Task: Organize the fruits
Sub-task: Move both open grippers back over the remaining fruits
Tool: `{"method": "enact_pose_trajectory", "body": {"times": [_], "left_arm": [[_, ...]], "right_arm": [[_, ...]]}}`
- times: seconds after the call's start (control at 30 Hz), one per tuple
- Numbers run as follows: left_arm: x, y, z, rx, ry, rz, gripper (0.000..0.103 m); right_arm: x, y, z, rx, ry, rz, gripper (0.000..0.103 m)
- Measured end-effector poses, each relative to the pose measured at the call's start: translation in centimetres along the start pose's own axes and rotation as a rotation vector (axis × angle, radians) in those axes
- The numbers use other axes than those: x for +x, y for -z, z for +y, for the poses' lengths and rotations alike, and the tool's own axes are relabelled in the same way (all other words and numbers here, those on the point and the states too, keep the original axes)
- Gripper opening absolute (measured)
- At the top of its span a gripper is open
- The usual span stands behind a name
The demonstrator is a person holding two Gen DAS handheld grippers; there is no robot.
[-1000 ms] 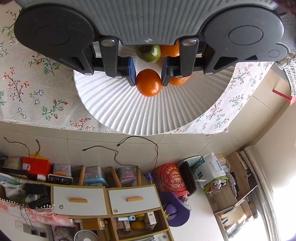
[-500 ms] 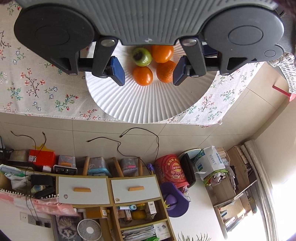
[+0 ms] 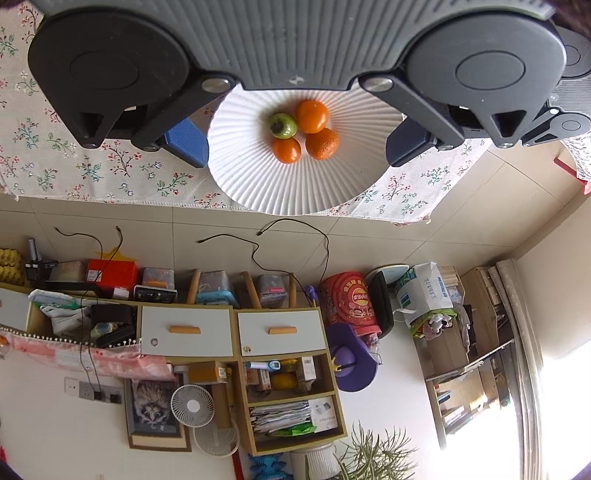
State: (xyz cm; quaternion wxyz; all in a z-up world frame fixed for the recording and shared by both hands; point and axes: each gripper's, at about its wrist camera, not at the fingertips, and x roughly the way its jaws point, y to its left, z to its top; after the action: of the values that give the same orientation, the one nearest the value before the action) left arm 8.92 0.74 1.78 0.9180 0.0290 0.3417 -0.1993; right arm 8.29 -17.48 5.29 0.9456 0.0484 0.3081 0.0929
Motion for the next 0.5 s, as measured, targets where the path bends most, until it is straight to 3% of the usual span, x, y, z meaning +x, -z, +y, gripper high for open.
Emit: {"method": "enact_pose_trajectory", "body": {"times": [0.2,0.5], "left_arm": [[-1.0,1.1,0.8,-0.017,-0.037,0.01,0.095],[-1.4,3.5,2.6,-0.066,-0.077,-0.003,0.095]], "right_arm": [[-1.7,1.2,1.0,-0.012,-0.007,-0.008,0.102],[-1.6,4.3,1.7,-0.061,-0.033,0.067,0.102]]}}
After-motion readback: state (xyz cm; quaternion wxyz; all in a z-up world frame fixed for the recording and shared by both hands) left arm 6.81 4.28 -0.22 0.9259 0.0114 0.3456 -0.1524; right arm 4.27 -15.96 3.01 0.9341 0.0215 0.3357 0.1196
